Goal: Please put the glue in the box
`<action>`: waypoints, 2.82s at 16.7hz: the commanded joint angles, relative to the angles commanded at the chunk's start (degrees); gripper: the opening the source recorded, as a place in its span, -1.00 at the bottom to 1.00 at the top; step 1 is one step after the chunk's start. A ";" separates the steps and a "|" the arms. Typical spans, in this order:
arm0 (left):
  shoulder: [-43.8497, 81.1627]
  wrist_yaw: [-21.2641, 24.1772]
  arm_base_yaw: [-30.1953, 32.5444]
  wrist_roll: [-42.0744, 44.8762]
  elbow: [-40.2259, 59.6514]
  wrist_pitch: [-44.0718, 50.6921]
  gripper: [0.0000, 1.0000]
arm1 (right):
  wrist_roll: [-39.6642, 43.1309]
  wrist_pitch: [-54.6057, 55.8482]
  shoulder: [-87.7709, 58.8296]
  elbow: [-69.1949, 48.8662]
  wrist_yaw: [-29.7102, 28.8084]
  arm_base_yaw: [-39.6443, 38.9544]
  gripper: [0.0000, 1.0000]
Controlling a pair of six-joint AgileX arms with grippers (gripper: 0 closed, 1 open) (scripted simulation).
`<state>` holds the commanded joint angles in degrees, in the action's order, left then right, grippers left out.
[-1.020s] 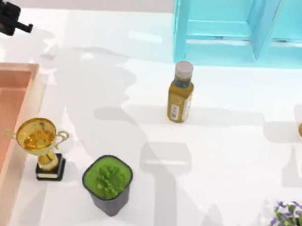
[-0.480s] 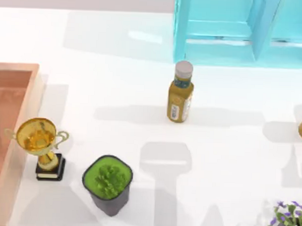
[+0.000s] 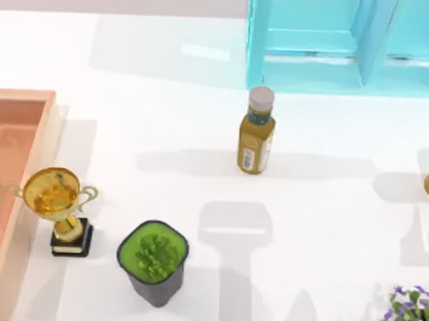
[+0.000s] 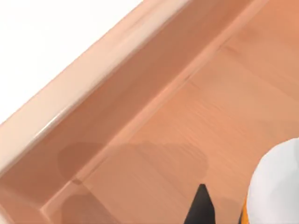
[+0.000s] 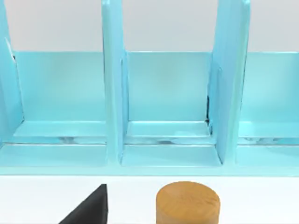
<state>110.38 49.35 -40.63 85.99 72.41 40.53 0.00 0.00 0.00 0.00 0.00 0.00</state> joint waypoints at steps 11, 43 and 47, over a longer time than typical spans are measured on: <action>-3.64 17.44 -11.23 24.21 -8.70 25.21 -1.00 | 0.00 0.00 0.00 0.00 0.00 0.00 1.00; -4.71 18.71 -1.27 -0.78 -19.70 -7.86 -0.40 | 0.00 0.00 0.00 0.00 0.00 0.00 1.00; -4.71 18.71 -1.27 -0.78 -19.70 -7.86 0.21 | 0.00 0.00 0.00 0.00 0.00 0.00 1.00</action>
<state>105.67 68.06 -41.89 85.20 52.71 32.67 0.00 0.00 0.00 0.00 0.00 0.00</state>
